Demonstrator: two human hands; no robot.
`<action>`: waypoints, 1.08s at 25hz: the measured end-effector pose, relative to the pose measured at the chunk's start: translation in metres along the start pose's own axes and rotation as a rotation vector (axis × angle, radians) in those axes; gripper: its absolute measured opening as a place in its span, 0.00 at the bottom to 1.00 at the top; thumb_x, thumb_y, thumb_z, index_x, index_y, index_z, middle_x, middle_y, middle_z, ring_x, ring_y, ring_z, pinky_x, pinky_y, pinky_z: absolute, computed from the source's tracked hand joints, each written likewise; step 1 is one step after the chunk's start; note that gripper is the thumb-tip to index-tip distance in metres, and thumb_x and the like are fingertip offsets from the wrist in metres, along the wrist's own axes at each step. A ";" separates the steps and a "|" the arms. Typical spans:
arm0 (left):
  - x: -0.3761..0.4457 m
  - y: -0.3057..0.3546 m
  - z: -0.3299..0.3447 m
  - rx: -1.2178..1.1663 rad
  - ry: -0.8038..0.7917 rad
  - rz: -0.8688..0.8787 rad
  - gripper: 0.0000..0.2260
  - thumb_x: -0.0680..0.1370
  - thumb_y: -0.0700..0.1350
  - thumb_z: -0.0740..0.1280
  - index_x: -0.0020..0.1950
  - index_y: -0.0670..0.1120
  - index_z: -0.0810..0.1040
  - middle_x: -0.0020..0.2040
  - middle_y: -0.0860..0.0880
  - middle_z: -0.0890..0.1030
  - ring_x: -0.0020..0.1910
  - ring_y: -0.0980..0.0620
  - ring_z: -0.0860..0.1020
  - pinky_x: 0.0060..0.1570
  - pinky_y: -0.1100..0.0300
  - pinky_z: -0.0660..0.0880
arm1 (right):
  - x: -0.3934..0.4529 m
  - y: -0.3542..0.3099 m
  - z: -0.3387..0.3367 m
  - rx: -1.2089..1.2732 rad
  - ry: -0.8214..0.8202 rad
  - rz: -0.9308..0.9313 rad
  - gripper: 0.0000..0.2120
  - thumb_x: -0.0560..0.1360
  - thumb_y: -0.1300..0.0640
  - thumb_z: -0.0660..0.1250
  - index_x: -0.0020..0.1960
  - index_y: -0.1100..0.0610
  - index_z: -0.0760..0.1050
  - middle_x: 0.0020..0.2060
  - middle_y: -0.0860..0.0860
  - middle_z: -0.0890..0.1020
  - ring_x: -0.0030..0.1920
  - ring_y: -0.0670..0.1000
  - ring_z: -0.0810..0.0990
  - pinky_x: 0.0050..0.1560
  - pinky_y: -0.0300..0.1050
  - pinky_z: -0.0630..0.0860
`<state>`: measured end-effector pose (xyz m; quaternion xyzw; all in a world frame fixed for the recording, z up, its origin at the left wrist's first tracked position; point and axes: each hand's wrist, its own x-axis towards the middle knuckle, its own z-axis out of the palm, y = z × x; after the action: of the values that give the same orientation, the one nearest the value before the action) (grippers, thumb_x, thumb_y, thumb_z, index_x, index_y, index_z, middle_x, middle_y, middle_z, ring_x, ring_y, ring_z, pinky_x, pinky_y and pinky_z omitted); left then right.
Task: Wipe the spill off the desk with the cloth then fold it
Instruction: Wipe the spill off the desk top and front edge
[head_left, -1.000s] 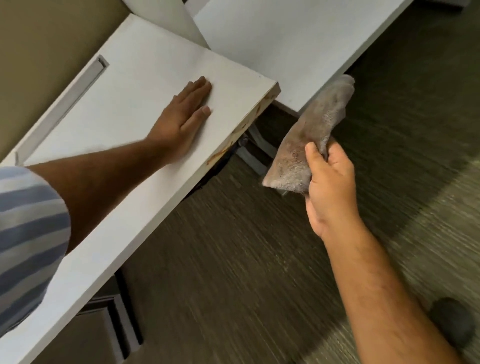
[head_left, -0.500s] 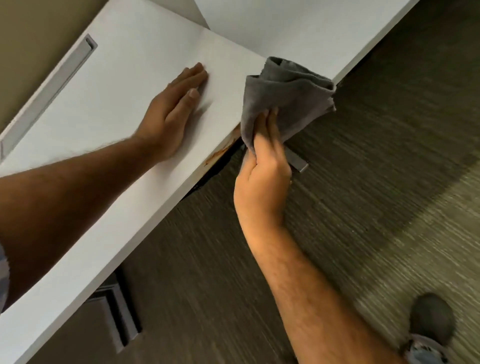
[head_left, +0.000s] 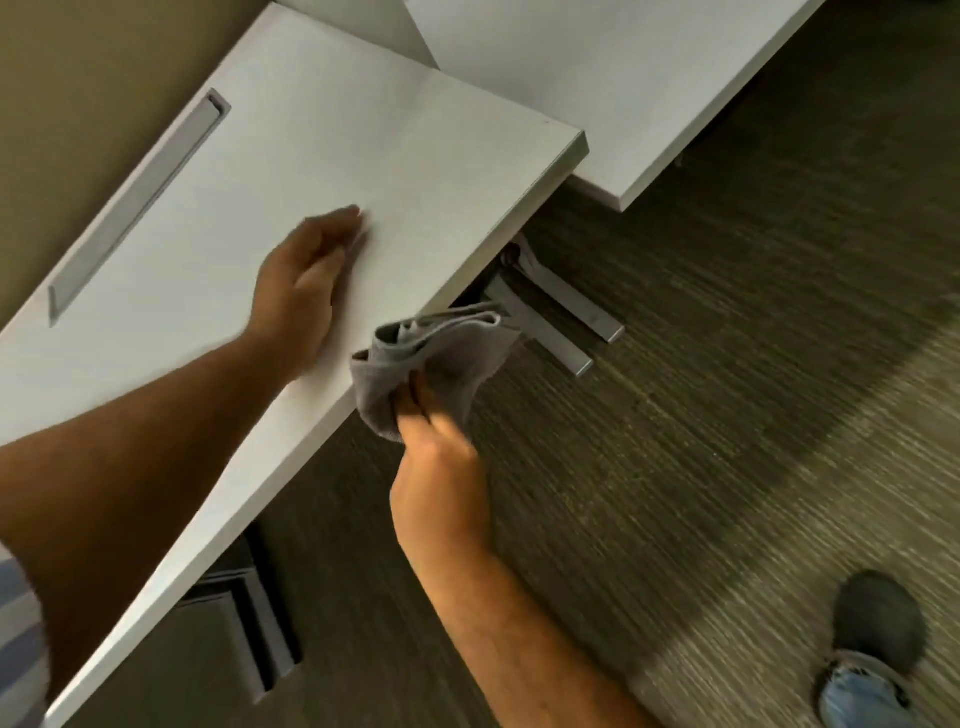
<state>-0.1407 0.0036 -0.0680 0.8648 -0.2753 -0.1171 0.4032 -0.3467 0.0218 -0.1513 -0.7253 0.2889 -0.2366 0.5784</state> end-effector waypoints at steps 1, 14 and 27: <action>-0.014 -0.009 -0.009 0.111 0.013 0.020 0.16 0.84 0.42 0.62 0.67 0.53 0.83 0.71 0.59 0.82 0.73 0.60 0.77 0.77 0.59 0.69 | -0.009 0.005 0.003 0.041 -0.062 0.055 0.22 0.82 0.70 0.64 0.72 0.56 0.80 0.66 0.56 0.83 0.63 0.58 0.83 0.62 0.54 0.82; -0.031 -0.013 -0.013 0.401 0.097 0.029 0.18 0.88 0.50 0.57 0.78 0.53 0.74 0.78 0.55 0.75 0.77 0.54 0.72 0.80 0.56 0.64 | 0.101 -0.006 -0.120 0.450 0.512 0.192 0.14 0.86 0.62 0.61 0.63 0.54 0.83 0.59 0.47 0.87 0.62 0.42 0.83 0.64 0.42 0.81; -0.028 -0.006 -0.013 0.538 0.093 0.029 0.19 0.88 0.44 0.58 0.79 0.46 0.72 0.80 0.47 0.73 0.79 0.46 0.70 0.77 0.61 0.58 | -0.017 -0.018 -0.043 0.087 -0.039 0.229 0.18 0.84 0.66 0.63 0.66 0.50 0.83 0.62 0.46 0.86 0.63 0.45 0.83 0.62 0.40 0.80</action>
<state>-0.1556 0.0310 -0.0651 0.9414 -0.2899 0.0059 0.1726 -0.3857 0.0061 -0.1244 -0.6663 0.3479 -0.1670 0.6380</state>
